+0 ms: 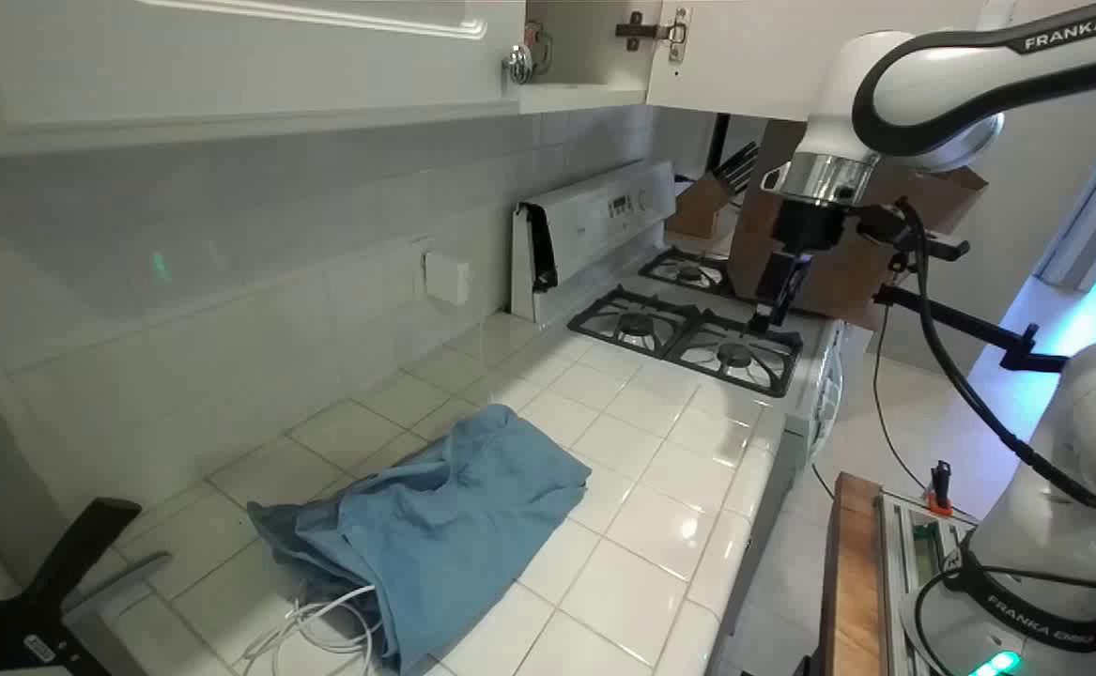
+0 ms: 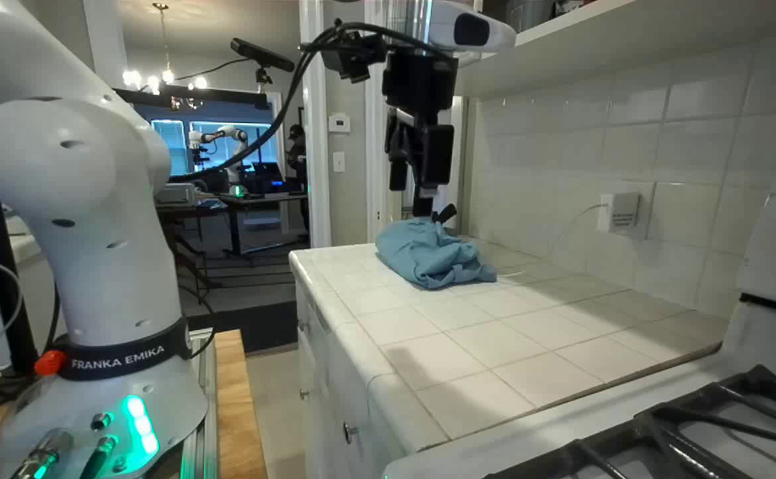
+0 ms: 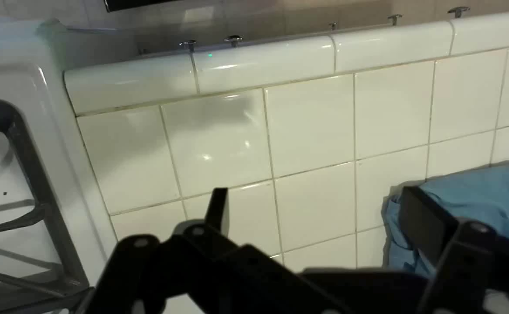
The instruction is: Fold the blue cloth
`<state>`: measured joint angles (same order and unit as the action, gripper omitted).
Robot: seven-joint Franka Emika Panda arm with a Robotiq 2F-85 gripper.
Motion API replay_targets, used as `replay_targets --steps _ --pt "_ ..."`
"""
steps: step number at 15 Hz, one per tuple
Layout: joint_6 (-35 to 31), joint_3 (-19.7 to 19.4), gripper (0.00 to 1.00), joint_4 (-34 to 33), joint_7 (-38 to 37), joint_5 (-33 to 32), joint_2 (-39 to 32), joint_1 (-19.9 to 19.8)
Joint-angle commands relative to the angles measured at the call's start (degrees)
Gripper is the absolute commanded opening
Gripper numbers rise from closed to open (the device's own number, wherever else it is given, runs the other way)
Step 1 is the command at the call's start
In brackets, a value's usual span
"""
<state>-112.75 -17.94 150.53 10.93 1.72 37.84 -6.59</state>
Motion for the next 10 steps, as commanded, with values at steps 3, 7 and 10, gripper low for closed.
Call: replay_targets --steps 3,7,10 --pt "0.1 1.2 1.00 -0.1 0.7 0.8 -0.3 -1.3" --pt "-1.6 1.7 1.00 0.1 1.5 1.2 -1.0 -0.3" --pt "-6.8 4.3 1.00 0.1 2.1 3.6 -4.3 3.6"
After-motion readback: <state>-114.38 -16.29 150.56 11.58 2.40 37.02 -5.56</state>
